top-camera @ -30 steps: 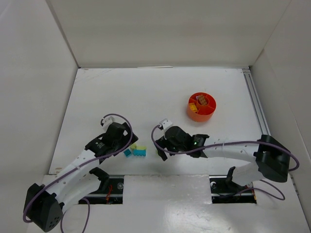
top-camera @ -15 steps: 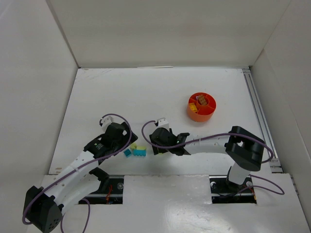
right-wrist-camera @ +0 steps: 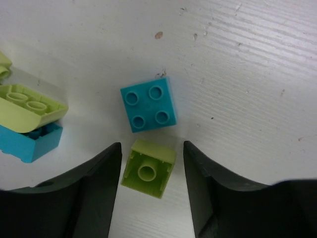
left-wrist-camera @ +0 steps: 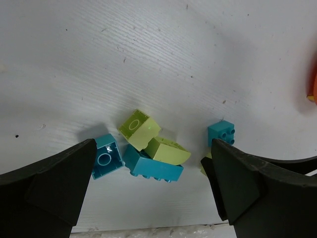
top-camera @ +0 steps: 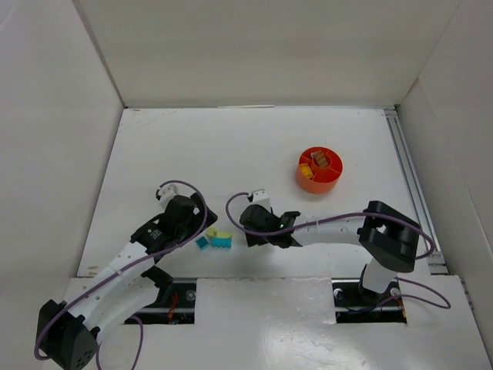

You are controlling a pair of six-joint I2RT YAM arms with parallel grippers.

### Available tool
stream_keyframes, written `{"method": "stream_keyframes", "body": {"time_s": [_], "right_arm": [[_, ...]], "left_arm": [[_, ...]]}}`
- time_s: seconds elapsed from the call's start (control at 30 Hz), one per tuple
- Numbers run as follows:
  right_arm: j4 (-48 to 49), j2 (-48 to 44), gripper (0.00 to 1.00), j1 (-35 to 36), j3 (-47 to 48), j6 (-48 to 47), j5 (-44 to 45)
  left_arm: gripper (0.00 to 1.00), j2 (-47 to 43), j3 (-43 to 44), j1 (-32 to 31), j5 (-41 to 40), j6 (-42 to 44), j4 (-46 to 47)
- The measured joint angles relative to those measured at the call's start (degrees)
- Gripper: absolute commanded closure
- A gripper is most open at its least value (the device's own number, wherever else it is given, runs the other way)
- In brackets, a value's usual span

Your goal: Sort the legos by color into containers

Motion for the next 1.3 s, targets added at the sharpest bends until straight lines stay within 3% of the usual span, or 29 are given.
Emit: {"method": "stream_keyframes", "body": {"time_s": [0.03,0.17,0.3,0.47,0.7,0.97,1.3], "right_arm": [[-0.7,-0.2,0.52,0.0,0.0,0.1,0.0],[-2.3,-0.8,0.71,0.1,-0.3,0.7,0.0],[-2.7,-1.2,0.83,0.2,-0.6,0.8,-0.1],[-4.9,-5.4,0.85,0.4,-2.9,-1.2,0.9],[-10.6,-20.7,0.82,-1.3,-3.3,-7.9,8.9],[-8.5,-31.7,0.82,-23.7,-3.4,-25.5,7.3],[-2.4,-29.2,0.81,-42.2,-3.3,-41.0,-2.6]], "left_arm": [[0.0,0.0,0.0,0.0,0.0,0.0,0.0],[0.0,0.0,0.0,0.0,-0.1,0.1,0.0],[0.0,0.0,0.0,0.0,-0.2,0.2,0.0],[0.0,0.0,0.0,0.0,-0.5,0.9,0.0],[0.0,-0.3,0.1,0.0,0.2,3.7,1.3],[0.0,1.6,0.5,0.0,2.7,9.1,7.8],[0.0,9.5,3.4,0.0,6.2,16.1,13.7]]}}
